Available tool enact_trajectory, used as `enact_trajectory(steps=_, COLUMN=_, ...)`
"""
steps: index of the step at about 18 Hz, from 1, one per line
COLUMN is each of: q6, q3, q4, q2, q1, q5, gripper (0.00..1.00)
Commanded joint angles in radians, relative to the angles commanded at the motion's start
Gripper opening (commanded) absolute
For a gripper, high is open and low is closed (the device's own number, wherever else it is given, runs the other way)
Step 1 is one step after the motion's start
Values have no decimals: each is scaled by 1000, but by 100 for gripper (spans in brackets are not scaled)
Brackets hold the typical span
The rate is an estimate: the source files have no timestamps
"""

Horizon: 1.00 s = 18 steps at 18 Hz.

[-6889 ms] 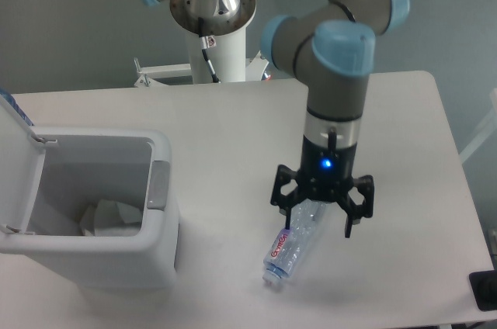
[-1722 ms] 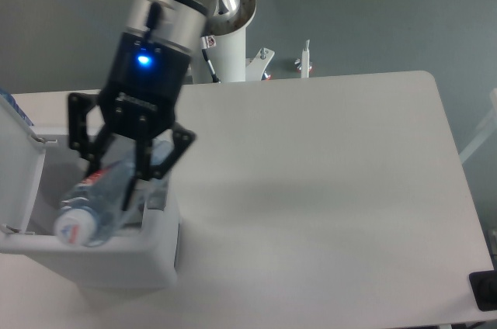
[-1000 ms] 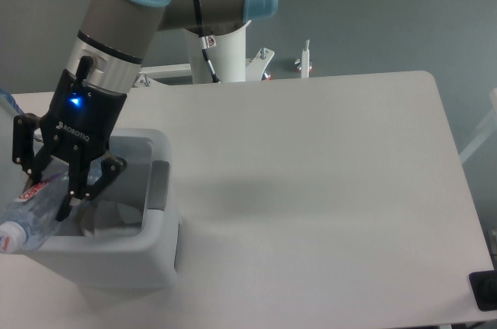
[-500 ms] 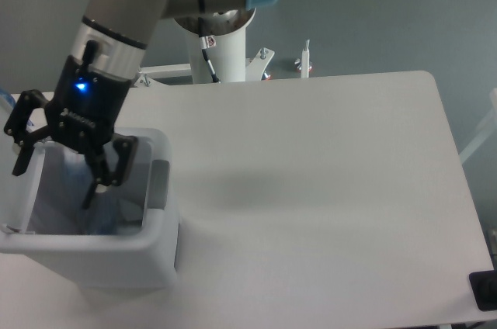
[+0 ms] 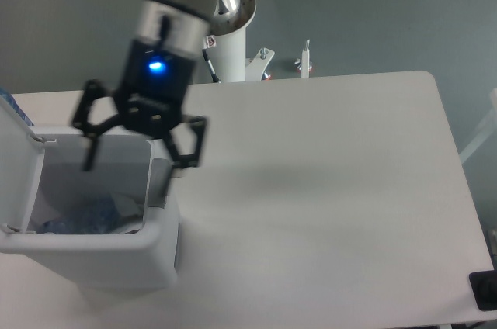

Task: Place the trash in the trash can

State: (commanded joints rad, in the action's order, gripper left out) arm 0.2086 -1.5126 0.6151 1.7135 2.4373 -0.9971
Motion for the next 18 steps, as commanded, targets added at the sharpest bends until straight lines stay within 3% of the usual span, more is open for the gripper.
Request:
enact_trajectory(steps=3, q6=5, q3=-1, q4=6, q2=-11, q1=58, q5=-23, gripper=100)
enact_trajectory(steps=12, q6=35, q3=-3, q4=23, q2=-35, q1=98, q5=-245, gripper=100)
enact_trajectory(steps=18, q6=290, q3=-27, q4=138, q2=-77, q1=117, q5=-323, gripper=100)
